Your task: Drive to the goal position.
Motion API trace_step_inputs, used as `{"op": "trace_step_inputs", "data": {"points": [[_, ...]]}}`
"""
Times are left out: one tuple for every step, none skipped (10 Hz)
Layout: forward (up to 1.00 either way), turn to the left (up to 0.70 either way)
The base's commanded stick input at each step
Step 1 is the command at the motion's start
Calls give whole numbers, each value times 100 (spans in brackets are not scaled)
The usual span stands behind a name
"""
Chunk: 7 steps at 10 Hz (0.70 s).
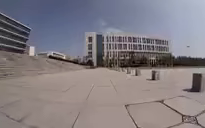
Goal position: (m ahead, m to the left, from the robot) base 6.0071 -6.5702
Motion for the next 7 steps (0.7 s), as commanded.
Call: {"op": "trace_step_inputs", "data": {"points": [[53, 0], [54, 0], [52, 0], [53, 0], [53, 0], [53, 0], [54, 0]]}}
